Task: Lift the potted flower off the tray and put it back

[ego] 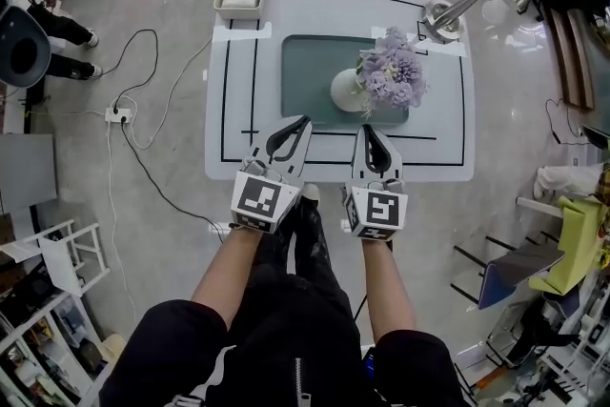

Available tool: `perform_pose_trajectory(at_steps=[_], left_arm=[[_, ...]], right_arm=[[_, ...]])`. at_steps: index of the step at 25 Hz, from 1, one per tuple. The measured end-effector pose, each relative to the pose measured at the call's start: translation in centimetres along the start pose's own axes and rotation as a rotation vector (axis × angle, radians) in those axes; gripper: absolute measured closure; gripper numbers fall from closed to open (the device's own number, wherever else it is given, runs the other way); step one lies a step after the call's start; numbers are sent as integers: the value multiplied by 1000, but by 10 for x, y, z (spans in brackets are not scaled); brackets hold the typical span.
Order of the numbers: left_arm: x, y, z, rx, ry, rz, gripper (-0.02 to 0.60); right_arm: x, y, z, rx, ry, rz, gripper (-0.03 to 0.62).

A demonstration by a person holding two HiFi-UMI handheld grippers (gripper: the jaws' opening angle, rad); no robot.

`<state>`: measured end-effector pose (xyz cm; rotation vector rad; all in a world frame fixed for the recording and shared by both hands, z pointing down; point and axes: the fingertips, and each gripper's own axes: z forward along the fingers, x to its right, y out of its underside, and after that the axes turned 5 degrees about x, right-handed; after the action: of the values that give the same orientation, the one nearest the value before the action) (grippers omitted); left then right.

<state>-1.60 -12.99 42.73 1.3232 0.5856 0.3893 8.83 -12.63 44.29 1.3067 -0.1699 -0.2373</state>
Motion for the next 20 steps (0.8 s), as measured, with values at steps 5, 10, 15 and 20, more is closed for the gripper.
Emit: perform_pose_trajectory(at_steps=[5, 10, 15, 20], left_arm=[[-7, 3, 16, 15, 7, -17, 569], [-24, 17, 17, 31, -18, 1, 569], [-29, 30, 16, 14, -21, -4, 569], [-36, 34, 7, 5, -26, 9, 569]], right_arm=[[14, 3, 26, 69, 53, -1, 467], [24, 3, 56, 137, 91, 15, 290], [27, -1, 80, 187, 111, 24, 261], [31, -2, 96, 202, 127, 22, 261]])
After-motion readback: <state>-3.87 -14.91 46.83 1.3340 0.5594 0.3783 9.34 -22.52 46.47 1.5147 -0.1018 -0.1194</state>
